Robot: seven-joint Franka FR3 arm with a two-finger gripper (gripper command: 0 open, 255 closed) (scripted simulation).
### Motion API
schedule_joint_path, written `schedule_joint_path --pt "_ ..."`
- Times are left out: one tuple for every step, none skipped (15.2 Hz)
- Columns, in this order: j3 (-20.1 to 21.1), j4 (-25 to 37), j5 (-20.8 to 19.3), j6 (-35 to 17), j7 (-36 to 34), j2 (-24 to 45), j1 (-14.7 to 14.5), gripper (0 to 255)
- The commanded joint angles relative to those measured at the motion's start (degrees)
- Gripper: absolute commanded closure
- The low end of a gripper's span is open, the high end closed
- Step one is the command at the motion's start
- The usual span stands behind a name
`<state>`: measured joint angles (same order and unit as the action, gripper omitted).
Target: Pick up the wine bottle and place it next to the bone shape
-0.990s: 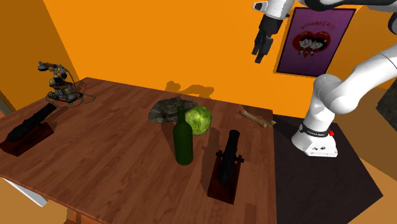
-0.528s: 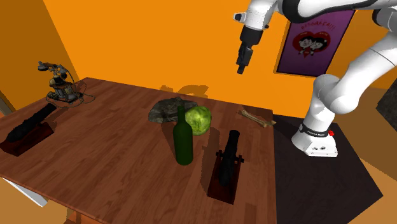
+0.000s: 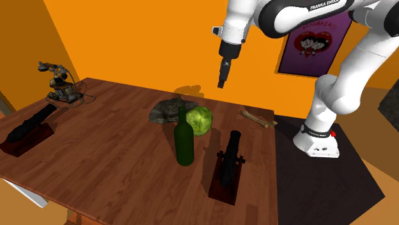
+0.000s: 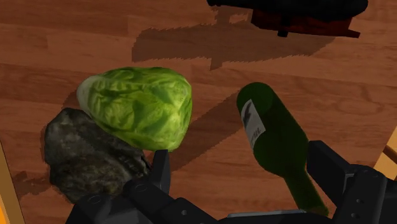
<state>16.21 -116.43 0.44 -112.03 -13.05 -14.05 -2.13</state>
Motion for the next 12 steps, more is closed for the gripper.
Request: schedule_joint_path --pt "1.3 3.4 -1.1 -0.9 -2.4 4.8 0.0 0" --pt "1.9 5.2 -1.8 -1.1 -3.7 7.1 -0.2 0" --pt "2.4 7.1 -2.5 -1.3 -4.9 9.4 -0.4 0" --pt "2.9 9.0 -3.3 -1.4 -6.1 11.7 -0.6 0" --pt "3.3 11.1 -4.1 -1.3 -7.3 14.1 -0.9 0" --pt "3.7 13.2 -4.9 -1.3 -8.5 16.5 -1.2 0" --pt "4.0 15.5 -5.8 -1.1 -9.7 18.9 -1.7 0" --pt "4.2 17.8 -6.7 -0.9 -10.8 21.3 -2.2 0" --pt "4.4 20.3 -7.6 -0.5 -11.9 23.8 -2.8 0" --pt "4.5 22.9 -8.5 -0.1 -13.0 26.3 -3.4 0" --pt "4.5 25.7 -9.3 0.4 -13.9 28.9 -4.1 0" --pt "4.5 28.6 -10.1 1.0 -14.8 31.5 -4.9 0"
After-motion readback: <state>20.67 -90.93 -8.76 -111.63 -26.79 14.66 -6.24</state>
